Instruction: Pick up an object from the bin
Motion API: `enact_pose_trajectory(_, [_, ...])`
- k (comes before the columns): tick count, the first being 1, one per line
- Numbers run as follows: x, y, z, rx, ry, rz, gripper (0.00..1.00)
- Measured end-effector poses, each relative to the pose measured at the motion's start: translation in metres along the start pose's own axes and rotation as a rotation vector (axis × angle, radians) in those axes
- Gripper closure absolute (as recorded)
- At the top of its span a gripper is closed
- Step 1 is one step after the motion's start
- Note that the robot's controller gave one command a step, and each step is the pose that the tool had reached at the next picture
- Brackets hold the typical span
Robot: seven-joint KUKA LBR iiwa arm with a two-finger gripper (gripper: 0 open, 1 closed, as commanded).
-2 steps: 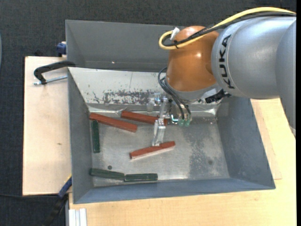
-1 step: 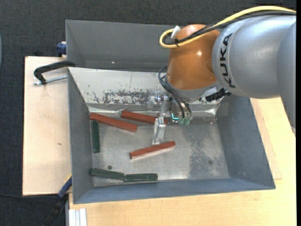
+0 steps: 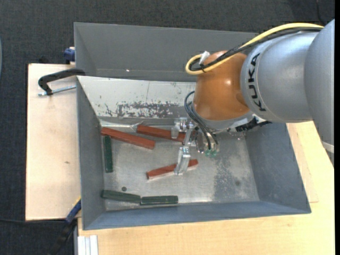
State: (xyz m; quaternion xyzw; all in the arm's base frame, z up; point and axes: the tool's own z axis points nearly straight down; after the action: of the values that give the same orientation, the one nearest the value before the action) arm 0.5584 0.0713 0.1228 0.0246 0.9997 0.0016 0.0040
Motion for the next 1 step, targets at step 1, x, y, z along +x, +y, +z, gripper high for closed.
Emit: enact_pose_trajectory(1, [0.0074, 0.0026, 0.0509, 0.002, 0.008, -0.056, 1.00])
